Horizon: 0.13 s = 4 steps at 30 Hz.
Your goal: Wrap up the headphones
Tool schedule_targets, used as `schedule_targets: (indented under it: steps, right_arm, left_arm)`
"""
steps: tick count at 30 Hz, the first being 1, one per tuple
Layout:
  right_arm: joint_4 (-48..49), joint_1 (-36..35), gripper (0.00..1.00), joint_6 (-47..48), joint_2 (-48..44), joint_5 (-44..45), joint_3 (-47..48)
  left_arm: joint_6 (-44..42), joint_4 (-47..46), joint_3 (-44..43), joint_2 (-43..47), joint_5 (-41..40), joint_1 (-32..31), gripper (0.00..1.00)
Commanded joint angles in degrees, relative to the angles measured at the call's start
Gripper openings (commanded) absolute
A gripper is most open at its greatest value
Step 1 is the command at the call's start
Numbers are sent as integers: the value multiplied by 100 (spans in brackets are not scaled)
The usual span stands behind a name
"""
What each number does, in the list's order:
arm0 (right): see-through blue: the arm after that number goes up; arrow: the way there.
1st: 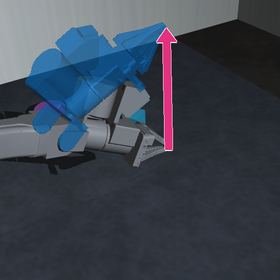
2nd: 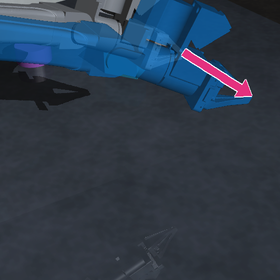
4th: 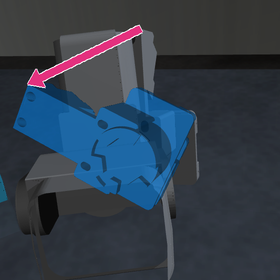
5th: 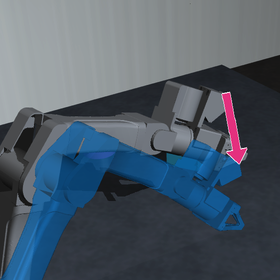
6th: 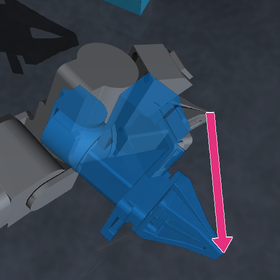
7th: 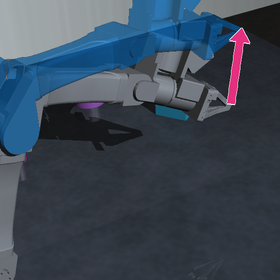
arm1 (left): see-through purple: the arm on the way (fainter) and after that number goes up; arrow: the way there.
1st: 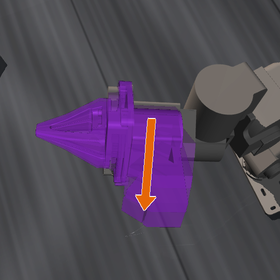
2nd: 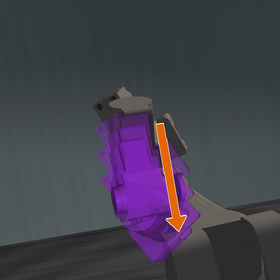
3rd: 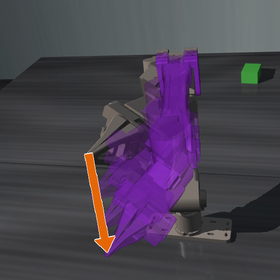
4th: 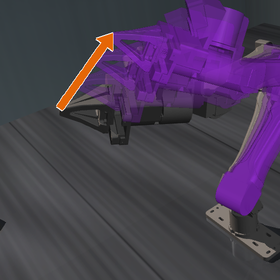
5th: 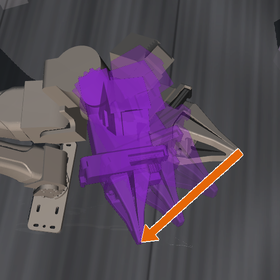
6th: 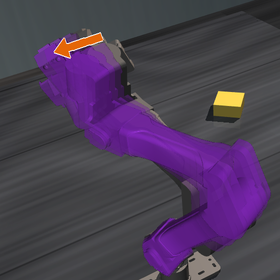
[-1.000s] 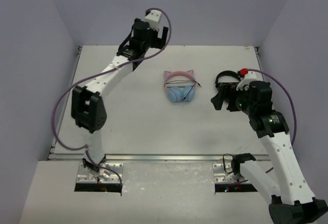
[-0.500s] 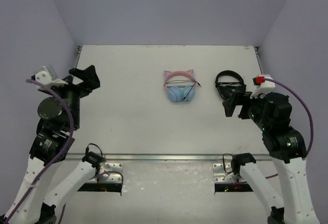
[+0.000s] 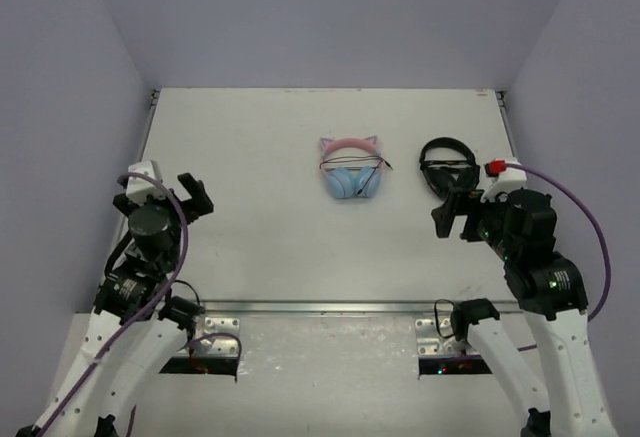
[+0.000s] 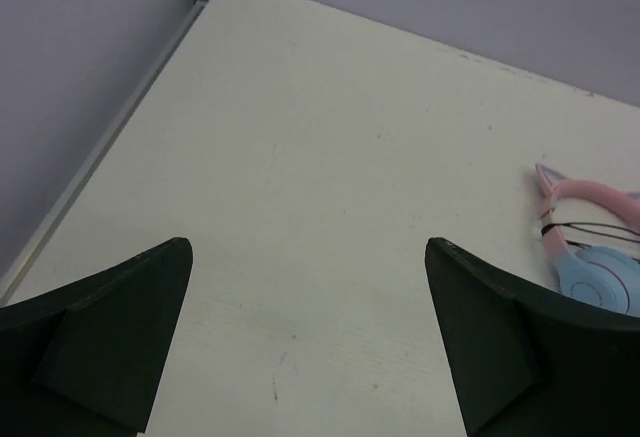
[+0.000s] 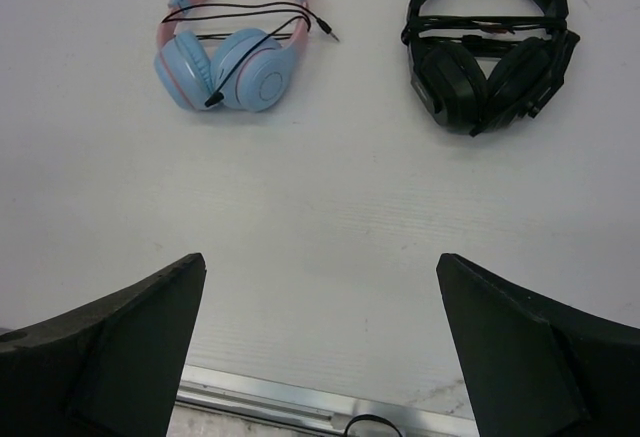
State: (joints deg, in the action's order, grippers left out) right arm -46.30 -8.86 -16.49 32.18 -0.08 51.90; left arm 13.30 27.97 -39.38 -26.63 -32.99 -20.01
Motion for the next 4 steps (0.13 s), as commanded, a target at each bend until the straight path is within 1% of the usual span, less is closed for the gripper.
schedule_targets:
  steps: [1,2,4]
  right_arm:
    - [324,-28,99,-30,7,113,-83]
    - [332,-19,99,-21,16,87,-92]
    - [350,-28,99,-12,33,61,-118]
  left_arm:
    - [-82,-397,-70,-26,238,461,100]
    - [-73,-415,-70,-35,363,698,100]
    - [-82,-476,-53,-44,583,823,100]
